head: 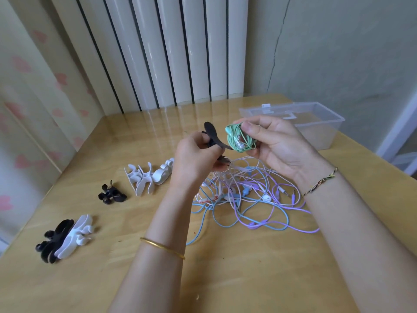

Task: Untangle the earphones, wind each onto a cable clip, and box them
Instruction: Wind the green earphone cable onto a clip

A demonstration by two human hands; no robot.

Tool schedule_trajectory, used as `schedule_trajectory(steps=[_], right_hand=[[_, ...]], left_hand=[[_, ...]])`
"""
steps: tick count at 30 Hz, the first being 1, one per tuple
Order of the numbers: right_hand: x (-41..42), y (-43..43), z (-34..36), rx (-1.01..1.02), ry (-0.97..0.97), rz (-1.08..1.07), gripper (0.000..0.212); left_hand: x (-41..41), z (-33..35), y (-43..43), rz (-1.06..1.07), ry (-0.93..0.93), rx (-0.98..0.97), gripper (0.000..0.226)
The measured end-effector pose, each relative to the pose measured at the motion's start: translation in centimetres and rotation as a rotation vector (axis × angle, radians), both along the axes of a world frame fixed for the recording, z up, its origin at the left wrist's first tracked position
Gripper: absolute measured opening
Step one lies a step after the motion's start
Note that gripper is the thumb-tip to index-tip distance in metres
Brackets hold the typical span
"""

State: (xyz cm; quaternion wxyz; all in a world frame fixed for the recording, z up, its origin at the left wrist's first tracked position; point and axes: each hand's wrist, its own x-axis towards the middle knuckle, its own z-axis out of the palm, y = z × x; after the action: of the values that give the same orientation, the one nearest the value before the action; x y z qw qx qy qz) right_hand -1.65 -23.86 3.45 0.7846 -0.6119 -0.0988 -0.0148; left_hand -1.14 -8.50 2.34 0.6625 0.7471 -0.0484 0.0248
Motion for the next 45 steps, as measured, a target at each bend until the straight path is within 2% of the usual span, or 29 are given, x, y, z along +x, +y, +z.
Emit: schedule_trajectory(steps=[4, 8, 11, 13, 18, 22, 25, 27, 29, 32, 34, 38, 41, 45], right_hand=[[0.2, 0.1, -0.4, -0.097, -0.111, 0.029, 0.005], [0.1, 0.2, -0.5, -0.309, -0.267, -0.051, 0.014], [0.0, 0.4, -0.5, -0.413, -0.336, -0.094, 0.01], [0.0, 0.4, -0.6, -0.419, -0.345, -0.103, 0.011], [0.0, 0.6, -0.5, -0.436, -0.399, -0.145, 0.013], [0.1, 0.3, -0.8, -0.47, -0.431, -0.217, 0.019], [0.2, 0.3, -1.1, -0.526, -0.447, -0.234, 0.015], [0.2, 0.5, -1.2, -0.586, -0.467, -0.247, 0.014], [0.2, 0.6, -1.3, -0.611, -0.477, -0.259, 0.014], [0.1, 0.4, -1.1, -0.596, -0.464, -0.271, 0.014], [0.1, 0.3, -1.0, -0.583, -0.453, -0.274, 0.014], [0.0, 0.2, -0.7, -0.607, -0.429, -0.278, 0.011], [0.1, 0.1, -0.3, -0.596, -0.38, -0.306, 0.01], [0.0, 0.2, 0.0, -0.515, -0.356, -0.317, 0.01]], left_hand=[[0.1, 0.1, 0.1, 0.056, 0.089, 0.024, 0.01], [0.0, 0.2, 0.1, 0.04, 0.105, 0.074, 0.01], [0.0, 0.3, 0.1, -0.009, 0.135, 0.098, 0.011], [-0.1, 0.6, 0.3, -0.075, 0.182, 0.045, 0.006], [-0.4, 1.2, 0.7, -0.27, 0.238, -0.096, 0.018], [-0.8, 1.9, 1.4, -0.42, 0.317, -0.331, 0.025], [-1.0, 1.9, 1.5, -0.493, 0.217, -0.139, 0.024], [-1.0, 1.5, 1.2, -0.482, 0.158, -0.043, 0.015], [-0.9, 1.3, 1.2, -0.469, 0.135, -0.036, 0.005], [-0.7, 1.0, 1.5, -0.508, 0.106, -0.023, 0.012], [-0.6, 0.9, 1.7, -0.545, 0.078, -0.005, 0.006], [-0.7, 0.8, 1.5, -0.551, 0.088, -0.058, 0.018], [-0.5, 0.5, 1.4, -0.589, 0.112, -0.166, 0.01], [-0.1, 0.1, 1.8, -0.664, 0.158, -0.294, 0.037]])
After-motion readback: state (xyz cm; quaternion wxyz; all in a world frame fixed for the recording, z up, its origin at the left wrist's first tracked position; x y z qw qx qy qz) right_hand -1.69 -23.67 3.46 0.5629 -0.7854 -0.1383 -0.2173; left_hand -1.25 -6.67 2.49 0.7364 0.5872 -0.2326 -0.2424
